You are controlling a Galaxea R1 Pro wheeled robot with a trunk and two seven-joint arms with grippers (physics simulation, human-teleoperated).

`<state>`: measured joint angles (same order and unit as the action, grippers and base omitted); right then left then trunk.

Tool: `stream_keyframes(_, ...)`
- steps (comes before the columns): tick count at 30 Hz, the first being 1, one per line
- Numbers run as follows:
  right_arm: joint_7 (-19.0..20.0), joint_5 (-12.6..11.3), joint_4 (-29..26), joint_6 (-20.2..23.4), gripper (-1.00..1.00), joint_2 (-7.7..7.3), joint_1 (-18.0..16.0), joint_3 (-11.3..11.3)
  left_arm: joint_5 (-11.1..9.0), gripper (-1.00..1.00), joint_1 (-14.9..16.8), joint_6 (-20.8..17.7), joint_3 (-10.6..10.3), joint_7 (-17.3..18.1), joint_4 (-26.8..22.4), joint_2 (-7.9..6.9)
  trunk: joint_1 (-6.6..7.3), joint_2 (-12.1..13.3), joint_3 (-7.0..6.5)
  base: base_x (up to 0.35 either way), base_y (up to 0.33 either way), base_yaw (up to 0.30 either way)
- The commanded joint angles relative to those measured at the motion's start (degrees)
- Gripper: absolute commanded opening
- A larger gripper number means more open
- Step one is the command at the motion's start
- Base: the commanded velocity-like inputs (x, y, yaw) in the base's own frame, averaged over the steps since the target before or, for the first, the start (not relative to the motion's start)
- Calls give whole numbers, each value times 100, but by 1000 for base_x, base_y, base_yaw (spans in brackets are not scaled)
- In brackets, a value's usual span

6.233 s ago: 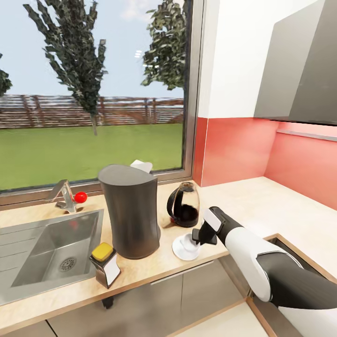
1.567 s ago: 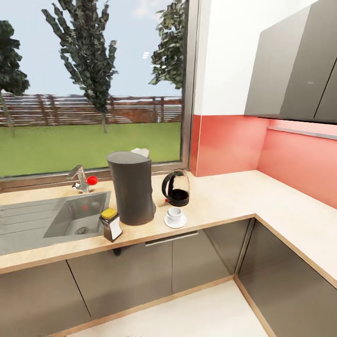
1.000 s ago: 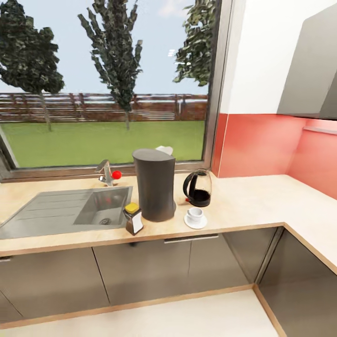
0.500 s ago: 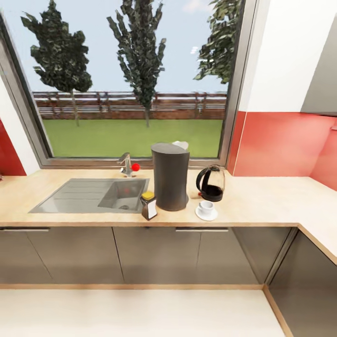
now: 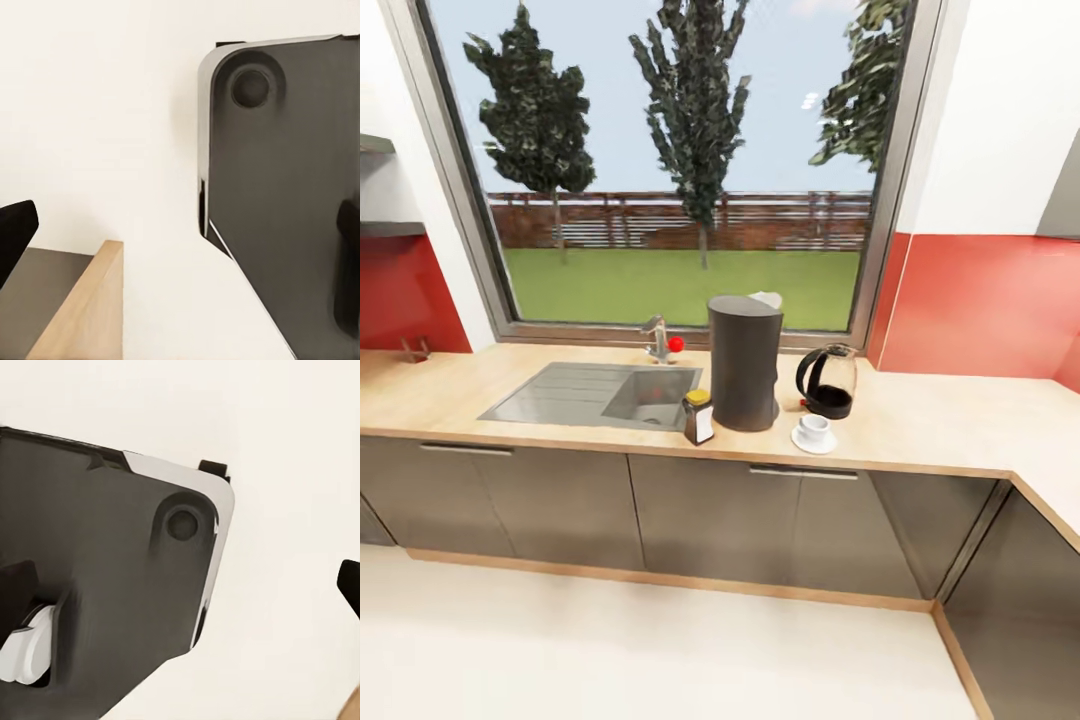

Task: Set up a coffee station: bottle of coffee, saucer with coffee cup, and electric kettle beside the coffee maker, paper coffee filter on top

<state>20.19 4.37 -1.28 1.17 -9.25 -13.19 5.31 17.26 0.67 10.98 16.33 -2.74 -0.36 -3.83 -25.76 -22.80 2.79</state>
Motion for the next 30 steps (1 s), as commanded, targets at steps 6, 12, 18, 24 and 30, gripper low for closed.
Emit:
stream_keyframes(6, 1, 36, -17, -17, 100, 10, 0, 32, 58, 100, 20, 41, 34, -25, 9, 5, -3, -12, 16, -11, -3, 12)
stream_keyframes(12, -32, 30, -53, -52, 100, 19, 0, 26, 58, 100, 21, 53, 28, -25, 9, 13, -3, -12, 16, 0, 0, 0)
stream_keyframes(18, -33, 29, -51, -46, 100, 20, 0, 23, 67, 100, 17, 23, 28, -25, 13, 26, -3, -12, 16, 0, 0, 0)
stream_keyframes(24, -33, 25, -56, -60, 100, 23, 0, 23, 105, 100, 4, -116, -47, -8, 49, 35, -3, -12, 16, 0, 0, 0)
stream_keyframes(30, -33, 18, -51, -55, 100, 228, 0, 16, 117, 100, 3, -1038, -67, -15, 48, 19, -3, -12, 16, 0, 0, 0)
